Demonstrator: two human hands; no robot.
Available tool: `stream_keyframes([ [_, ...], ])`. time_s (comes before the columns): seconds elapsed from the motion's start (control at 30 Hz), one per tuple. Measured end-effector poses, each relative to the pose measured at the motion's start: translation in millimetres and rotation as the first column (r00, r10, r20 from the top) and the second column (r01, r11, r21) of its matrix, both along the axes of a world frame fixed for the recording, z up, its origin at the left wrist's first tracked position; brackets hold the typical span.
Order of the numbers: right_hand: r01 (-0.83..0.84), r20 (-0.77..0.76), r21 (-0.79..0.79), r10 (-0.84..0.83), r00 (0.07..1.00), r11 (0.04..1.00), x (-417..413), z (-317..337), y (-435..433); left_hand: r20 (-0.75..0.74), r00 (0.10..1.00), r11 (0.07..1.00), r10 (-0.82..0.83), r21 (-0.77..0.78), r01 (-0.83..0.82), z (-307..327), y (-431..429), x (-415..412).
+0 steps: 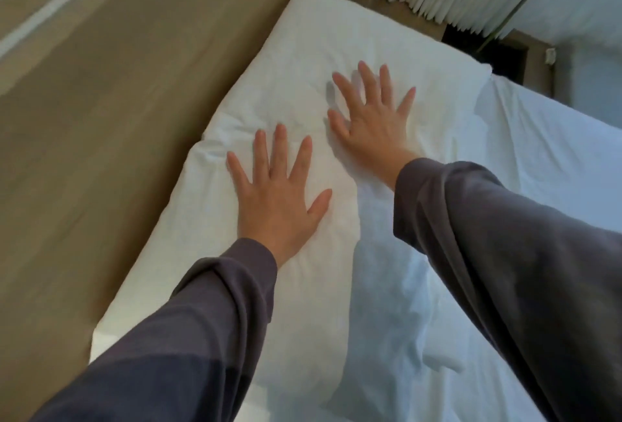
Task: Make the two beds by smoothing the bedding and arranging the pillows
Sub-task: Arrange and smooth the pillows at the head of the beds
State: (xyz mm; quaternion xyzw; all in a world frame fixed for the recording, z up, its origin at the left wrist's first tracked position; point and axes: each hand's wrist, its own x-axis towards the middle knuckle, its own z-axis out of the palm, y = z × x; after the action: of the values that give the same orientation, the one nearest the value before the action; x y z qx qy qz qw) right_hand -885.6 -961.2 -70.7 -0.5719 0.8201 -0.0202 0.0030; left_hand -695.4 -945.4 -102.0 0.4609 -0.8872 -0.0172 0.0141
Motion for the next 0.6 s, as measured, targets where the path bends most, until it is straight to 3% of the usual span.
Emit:
stream_keyframes([
  [0.07,-0.011,-0.040,0.014,0.012,0.999,1.000,-13,9,-11,-0.050,0.998,1.000,0.024,-0.002,-0.024,3,-10,8],
  [0.13,0.019,-0.066,0.131,-0.010,0.998,0.991,-28,-1,1,-0.057,0.996,0.997,0.071,0.037,-0.069,-4,-16,22],
  [0.2,0.217,-0.042,0.162,-0.213,0.976,0.963,-39,-11,21,-0.048,0.983,0.980,0.179,0.094,-0.174,-10,-20,37],
  [0.27,0.435,-0.002,0.139,-0.439,0.899,0.890,-41,-8,26,-0.048,0.960,0.954,0.275,0.137,-0.266,-7,-22,38],
  [0.3,0.460,0.034,0.112,-0.466,0.884,0.881,-35,-2,23,-0.072,0.956,0.951,0.285,0.148,-0.272,0,-23,34],
  [0.37,0.281,0.083,0.035,-0.283,0.956,0.959,-20,4,19,-0.144,0.974,0.979,0.177,0.123,-0.160,11,-19,23],
  [0.43,0.057,0.038,0.044,-0.059,0.998,0.997,-14,1,28,-0.141,0.989,0.996,0.055,0.083,-0.044,13,-13,16],
  [0.47,0.068,0.029,0.095,-0.071,0.997,0.993,-20,0,36,-0.116,0.990,0.992,0.078,0.107,-0.066,12,-12,18],
  [0.53,0.297,0.032,0.189,-0.309,0.951,0.936,-36,3,48,-0.057,0.963,0.949,0.263,0.198,-0.247,10,-11,26],
  [0.6,0.380,0.046,0.160,-0.391,0.919,0.911,-38,16,56,-0.080,0.923,0.907,0.376,0.235,-0.349,20,-6,30],
])
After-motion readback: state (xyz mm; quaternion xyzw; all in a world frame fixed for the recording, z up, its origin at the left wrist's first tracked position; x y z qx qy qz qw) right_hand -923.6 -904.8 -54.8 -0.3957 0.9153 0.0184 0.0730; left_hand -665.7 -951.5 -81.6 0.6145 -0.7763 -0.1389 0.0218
